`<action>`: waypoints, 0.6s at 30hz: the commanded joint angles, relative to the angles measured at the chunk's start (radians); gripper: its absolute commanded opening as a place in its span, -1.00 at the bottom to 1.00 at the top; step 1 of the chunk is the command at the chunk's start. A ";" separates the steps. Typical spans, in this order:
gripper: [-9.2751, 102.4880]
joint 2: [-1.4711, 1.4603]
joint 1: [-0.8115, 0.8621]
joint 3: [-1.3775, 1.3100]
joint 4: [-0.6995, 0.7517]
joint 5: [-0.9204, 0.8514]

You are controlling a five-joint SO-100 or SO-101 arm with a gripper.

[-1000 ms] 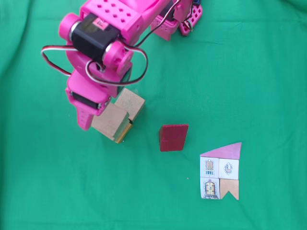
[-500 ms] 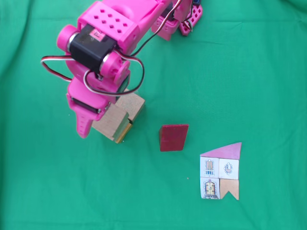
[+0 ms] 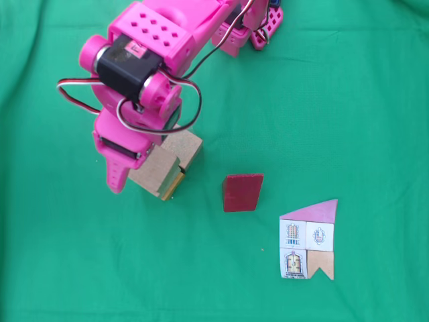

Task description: Grasp some building blocks and build the house on the picture.

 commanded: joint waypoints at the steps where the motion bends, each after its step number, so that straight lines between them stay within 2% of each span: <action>1: -0.17 0.040 -0.008 -0.011 0.015 0.005; 18: -0.17 0.109 -0.046 -0.008 0.015 0.005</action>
